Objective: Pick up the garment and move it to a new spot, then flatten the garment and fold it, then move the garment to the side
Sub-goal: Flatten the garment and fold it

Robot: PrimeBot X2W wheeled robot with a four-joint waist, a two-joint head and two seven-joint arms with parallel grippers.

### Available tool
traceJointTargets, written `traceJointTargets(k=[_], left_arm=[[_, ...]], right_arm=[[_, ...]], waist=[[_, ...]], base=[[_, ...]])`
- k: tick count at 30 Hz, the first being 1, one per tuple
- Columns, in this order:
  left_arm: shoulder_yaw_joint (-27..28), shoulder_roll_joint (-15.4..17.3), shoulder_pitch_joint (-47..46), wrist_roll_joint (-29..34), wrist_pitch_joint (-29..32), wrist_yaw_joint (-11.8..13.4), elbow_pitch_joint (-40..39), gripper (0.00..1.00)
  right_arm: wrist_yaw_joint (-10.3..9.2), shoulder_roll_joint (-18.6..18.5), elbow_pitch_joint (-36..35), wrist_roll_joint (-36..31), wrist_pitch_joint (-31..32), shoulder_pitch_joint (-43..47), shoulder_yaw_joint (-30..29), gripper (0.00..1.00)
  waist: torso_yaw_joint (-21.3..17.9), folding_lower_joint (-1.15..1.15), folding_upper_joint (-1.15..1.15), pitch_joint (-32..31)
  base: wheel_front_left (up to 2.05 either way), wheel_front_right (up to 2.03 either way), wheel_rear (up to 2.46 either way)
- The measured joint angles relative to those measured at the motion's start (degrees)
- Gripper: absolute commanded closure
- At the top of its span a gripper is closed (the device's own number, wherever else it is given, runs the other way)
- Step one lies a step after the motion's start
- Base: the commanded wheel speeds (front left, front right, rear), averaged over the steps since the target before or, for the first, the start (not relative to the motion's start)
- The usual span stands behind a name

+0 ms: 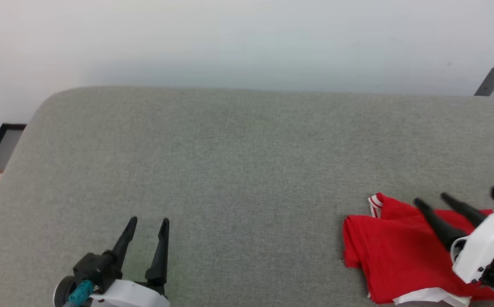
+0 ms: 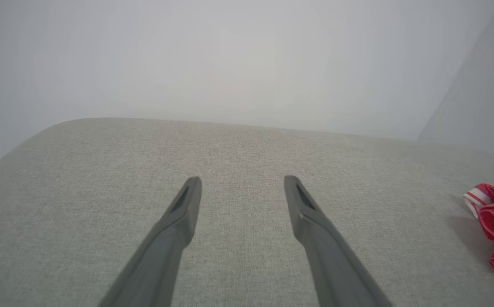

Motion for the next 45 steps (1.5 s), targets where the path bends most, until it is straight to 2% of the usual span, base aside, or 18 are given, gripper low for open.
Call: traceJointTargets(k=[8, 13, 16, 24, 45], left_arm=[[2.12, 0.16, 1.89, 0.02, 0.0, 0.0, 2.74, 0.0], [3.0, -0.2, 3.21, 0.15, 0.0, 0.0, 2.99, 0.0], [3.34, -0.3, 4.09, 0.2, 0.0, 0.0, 2.9, 0.0], [4.07, -0.18, 6.65, 0.64, 0.0, -0.01, 0.09, 0.0], [6.59, -0.79, 16.16, 3.32, 0.0, 0.0, -9.03, 0.0]], right_arm=[[0.0, 1.09, 10.78, -2.65, -20.2, -0.15, -0.41, 0.0], [0.0, 1.38, 15.33, -5.73, -30.25, -0.08, 0.36, 0.0], [0.0, 1.36, 16.96, -7.43, -33.85, 0.76, 0.51, 0.0], [0.0, 3.16, 16.24, -9.96, -36.2, 4.92, -3.0, 0.0], [0.0, 7.02, 3.58, -13.93, -36.38, 20.02, -15.52, 0.0]], waist=[[-1.44, 0.0, 0.0, -3.15], [-2.17, 0.0, 0.0, -5.14], [-2.44, 0.0, 0.0, -6.2], [-3.09, 0.0, 0.0, -8.16], [-3.01, 0.0, 0.0, -8.72]], base=[[0.0, 0.0, 0.0], [0.0, 0.0, 0.0], [0.0, 0.0, 0.0], [0.0, 0.0, 0.0], [0.0, 0.0, 0.0]])
